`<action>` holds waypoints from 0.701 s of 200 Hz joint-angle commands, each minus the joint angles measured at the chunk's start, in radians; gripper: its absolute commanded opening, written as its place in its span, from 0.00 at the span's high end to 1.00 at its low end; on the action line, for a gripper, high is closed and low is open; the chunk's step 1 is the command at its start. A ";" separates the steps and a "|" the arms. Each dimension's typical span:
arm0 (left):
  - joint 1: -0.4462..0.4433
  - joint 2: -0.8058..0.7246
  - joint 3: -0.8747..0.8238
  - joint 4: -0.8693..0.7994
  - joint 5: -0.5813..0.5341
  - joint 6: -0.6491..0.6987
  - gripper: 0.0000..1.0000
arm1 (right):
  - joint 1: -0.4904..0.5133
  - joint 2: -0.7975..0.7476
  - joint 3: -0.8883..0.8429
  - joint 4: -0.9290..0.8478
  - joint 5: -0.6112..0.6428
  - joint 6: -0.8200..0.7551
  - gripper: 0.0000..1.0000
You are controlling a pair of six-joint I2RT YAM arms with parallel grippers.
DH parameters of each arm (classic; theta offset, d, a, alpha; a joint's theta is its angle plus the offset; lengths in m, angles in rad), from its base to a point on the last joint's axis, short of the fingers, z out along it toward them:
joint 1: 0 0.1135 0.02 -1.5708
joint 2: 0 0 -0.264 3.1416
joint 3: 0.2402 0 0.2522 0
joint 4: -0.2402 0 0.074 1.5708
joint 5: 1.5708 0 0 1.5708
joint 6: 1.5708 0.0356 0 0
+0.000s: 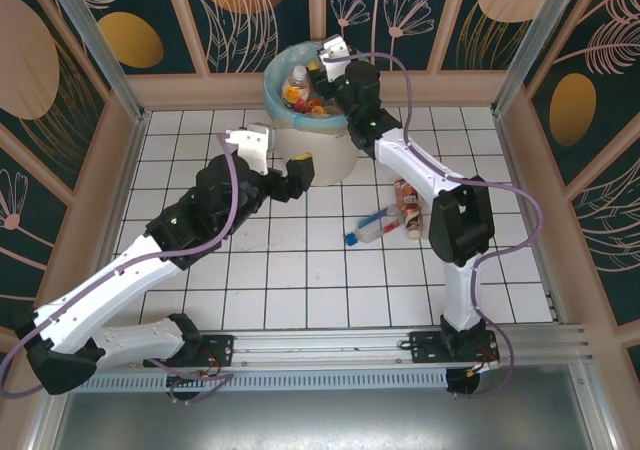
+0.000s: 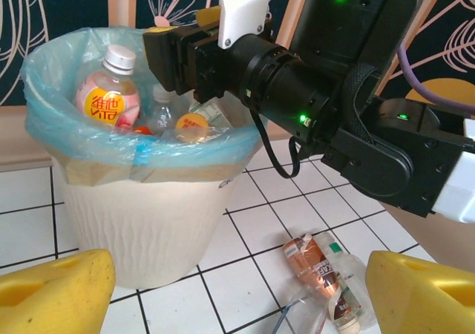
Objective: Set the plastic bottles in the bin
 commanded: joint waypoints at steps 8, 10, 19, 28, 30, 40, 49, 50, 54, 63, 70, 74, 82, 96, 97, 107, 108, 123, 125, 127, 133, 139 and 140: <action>0.002 -0.046 -0.021 0.025 -0.050 -0.007 0.10 | 0.003 0.007 0.083 -0.030 0.000 0.040 0.33; 0.003 -0.047 -0.022 0.025 -0.051 -0.006 0.10 | 0.003 0.008 0.086 -0.032 -0.002 0.041 0.33; 0.002 -0.056 -0.028 0.025 -0.061 -0.005 0.10 | 0.004 0.009 0.099 -0.044 -0.009 0.047 0.34; 0.002 -0.065 -0.034 0.026 -0.072 -0.005 0.10 | 0.004 0.010 0.111 -0.055 -0.009 0.053 0.36; 0.002 -0.067 -0.035 0.026 -0.075 -0.005 0.10 | 0.003 0.010 0.114 -0.058 -0.008 0.054 0.36; 0.002 -0.076 -0.041 0.024 -0.085 -0.003 0.10 | 0.003 0.011 0.127 -0.076 -0.009 0.057 0.38; 0.002 -0.081 -0.043 0.023 -0.091 -0.004 0.10 | 0.003 0.011 0.140 -0.099 -0.012 0.063 0.40; 0.002 -0.082 -0.043 0.022 -0.093 -0.003 0.10 | 0.004 0.011 0.141 -0.103 -0.012 0.064 0.40; 0.002 -0.084 -0.044 0.020 -0.095 -0.004 0.10 | 0.003 0.009 0.146 -0.116 -0.012 0.069 0.42; 0.001 -0.089 -0.043 0.016 -0.096 -0.003 0.10 | 0.003 0.001 0.153 -0.148 -0.012 0.088 0.43; 0.002 -0.092 -0.043 0.011 -0.096 -0.003 0.10 | 0.004 -0.014 0.148 -0.165 -0.013 0.111 0.44; 0.002 -0.093 -0.043 0.011 -0.097 -0.003 0.10 | 0.004 -0.025 0.143 -0.174 -0.014 0.127 0.45; 0.002 -0.094 -0.043 0.007 -0.098 -0.003 0.10 | 0.003 -0.052 0.127 -0.189 -0.021 0.159 0.45; 0.002 -0.090 -0.039 -0.003 -0.099 -0.002 0.10 | 0.005 -0.106 0.099 -0.209 -0.050 0.213 0.44; 0.002 -0.090 -0.038 -0.004 -0.099 -0.001 0.10 | 0.005 -0.110 0.097 -0.210 -0.052 0.217 0.44; 0.002 -0.082 -0.032 -0.012 -0.099 0.001 0.10 | 0.014 -0.151 0.081 -0.231 -0.067 0.249 0.44; 0.002 -0.082 -0.032 -0.013 -0.097 0.001 0.10 | 0.015 -0.153 0.080 -0.232 -0.068 0.252 0.44; 0.002 -0.076 -0.029 -0.014 -0.090 0.003 0.10 | 0.027 -0.214 0.068 -0.300 -0.068 0.298 0.43; 0.001 -0.075 -0.030 -0.013 -0.088 0.004 0.10 | 0.027 -0.223 0.064 -0.309 -0.065 0.304 0.43; 0.002 -0.075 -0.031 -0.012 -0.087 0.004 0.10 | 0.028 -0.232 0.060 -0.319 -0.065 0.311 0.43; 0.002 -0.078 -0.038 -0.005 -0.082 0.008 0.10 | 0.031 -0.265 0.037 -0.343 -0.061 0.331 0.43; 0.002 -0.081 -0.049 0.007 -0.075 0.012 0.10 | 0.033 -0.302 0.002 -0.364 -0.055 0.355 0.43; 0.002 -0.082 -0.050 0.009 -0.073 0.012 0.11 | 0.032 -0.309 -0.006 -0.366 -0.053 0.360 0.43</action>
